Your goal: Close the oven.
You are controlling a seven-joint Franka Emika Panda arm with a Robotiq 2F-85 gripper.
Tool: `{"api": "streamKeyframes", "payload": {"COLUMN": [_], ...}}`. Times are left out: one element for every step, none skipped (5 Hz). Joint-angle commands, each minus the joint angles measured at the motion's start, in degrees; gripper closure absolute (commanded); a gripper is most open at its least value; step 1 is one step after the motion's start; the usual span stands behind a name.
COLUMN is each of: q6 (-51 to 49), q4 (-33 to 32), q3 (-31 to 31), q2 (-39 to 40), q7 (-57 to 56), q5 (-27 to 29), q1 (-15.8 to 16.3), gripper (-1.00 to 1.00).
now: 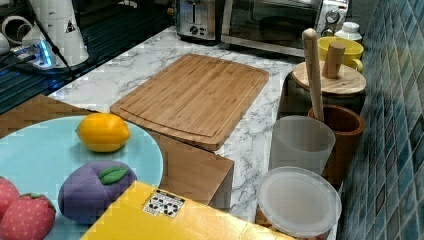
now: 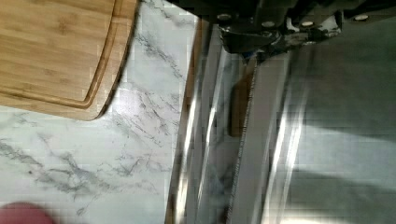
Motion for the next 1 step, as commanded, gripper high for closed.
{"api": "streamKeyframes", "payload": {"q6": [-12.7], "q4": [9.6], "q3": [2.9], "q2": [-7.4], "q7": [16.6], "q5": [-16.5], "q1": [-1.0], "gripper": [1.0]}}
